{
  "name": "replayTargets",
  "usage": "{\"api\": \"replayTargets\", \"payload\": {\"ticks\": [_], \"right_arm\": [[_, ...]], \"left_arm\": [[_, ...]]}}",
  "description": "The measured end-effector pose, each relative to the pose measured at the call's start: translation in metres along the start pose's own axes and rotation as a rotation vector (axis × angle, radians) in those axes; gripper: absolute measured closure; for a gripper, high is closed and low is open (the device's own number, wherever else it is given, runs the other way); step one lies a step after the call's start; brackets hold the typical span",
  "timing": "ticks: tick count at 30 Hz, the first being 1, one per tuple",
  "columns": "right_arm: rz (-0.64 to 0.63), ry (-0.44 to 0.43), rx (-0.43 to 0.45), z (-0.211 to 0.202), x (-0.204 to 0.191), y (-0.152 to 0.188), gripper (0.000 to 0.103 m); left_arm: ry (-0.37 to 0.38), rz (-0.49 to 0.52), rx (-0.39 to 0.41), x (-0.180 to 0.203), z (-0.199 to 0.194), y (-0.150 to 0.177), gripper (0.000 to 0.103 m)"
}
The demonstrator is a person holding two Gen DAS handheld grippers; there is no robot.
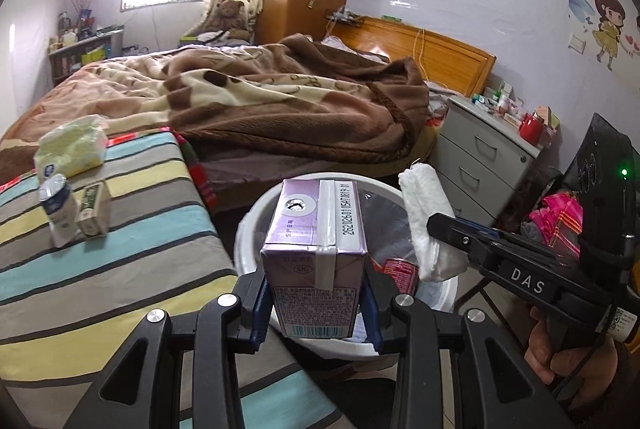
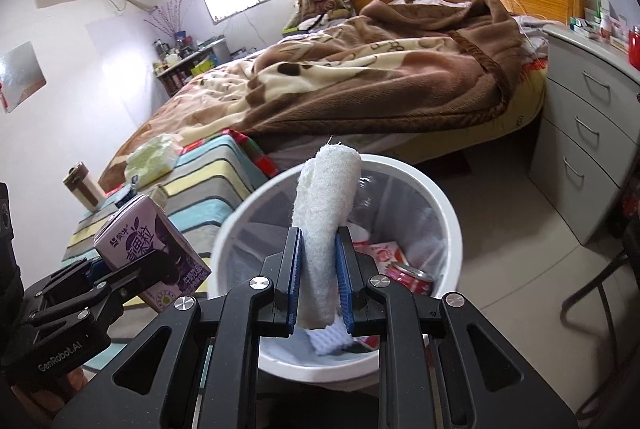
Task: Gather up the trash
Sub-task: 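Carry the juice box and tissue over the white wastebasket with both tools, then open both tools to drop the juice box and tissue into the wastebasket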
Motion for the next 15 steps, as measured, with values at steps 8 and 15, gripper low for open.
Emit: {"api": "replayTargets", "payload": {"ticks": [8,15], "right_arm": [[-0.004,0.023,-0.032,0.008,0.014,-0.001,0.085],[-0.016,0.044,-0.059,0.014,0.023,0.000,0.084]], "left_arm": [[0.001,0.026,-0.029,0.017,0.022,-0.002,0.065],[0.017,0.028,-0.063,0.023,0.041,-0.002,0.065]]}}
Point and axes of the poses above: each gripper's, at about its wrist camera, not at the fingertips, and z roughly the way its jaws point, x to its right, y to its underside, the point moved 4 cm from there along z, roughly the way its jaws point, and after that the axes turned 6 degrees about -x, right-handed, at the moved point
